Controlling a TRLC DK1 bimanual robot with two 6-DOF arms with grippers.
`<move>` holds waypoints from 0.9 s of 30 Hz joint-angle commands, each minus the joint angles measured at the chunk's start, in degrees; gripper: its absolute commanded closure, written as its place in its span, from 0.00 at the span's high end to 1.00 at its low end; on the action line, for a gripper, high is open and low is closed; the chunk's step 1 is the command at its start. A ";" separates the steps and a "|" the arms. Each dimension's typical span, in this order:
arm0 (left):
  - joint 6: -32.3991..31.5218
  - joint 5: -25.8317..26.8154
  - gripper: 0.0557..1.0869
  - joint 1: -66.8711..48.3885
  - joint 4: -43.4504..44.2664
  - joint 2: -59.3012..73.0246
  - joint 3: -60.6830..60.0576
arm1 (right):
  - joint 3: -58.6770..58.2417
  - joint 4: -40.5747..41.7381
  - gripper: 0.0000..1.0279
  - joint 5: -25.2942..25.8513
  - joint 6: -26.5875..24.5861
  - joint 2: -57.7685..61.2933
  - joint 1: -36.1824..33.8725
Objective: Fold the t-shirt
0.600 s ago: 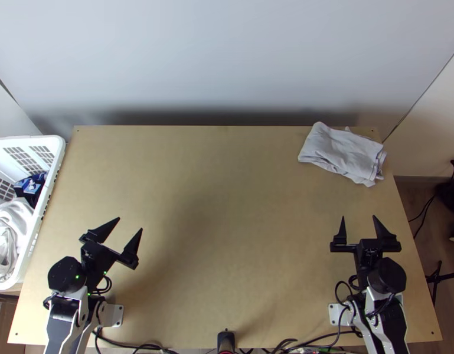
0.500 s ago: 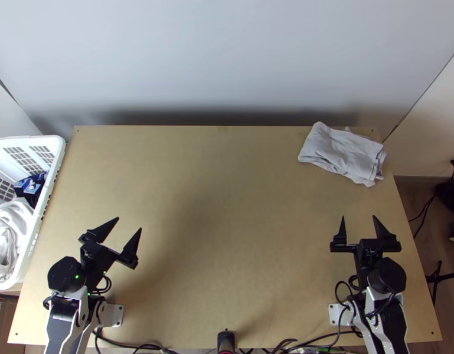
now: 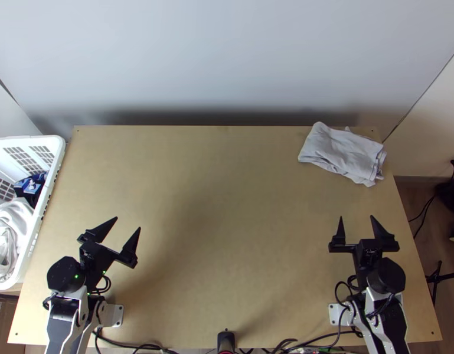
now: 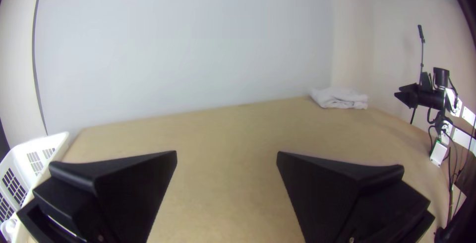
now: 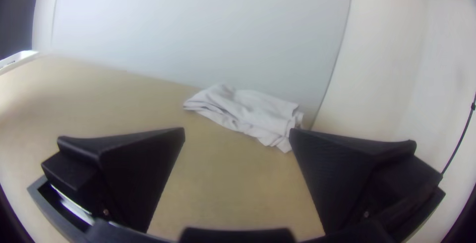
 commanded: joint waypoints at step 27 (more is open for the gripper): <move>-13.24 -14.45 0.95 -1.02 -22.06 36.02 29.13 | 12.72 -3.51 0.95 -0.26 1.58 0.98 -7.53</move>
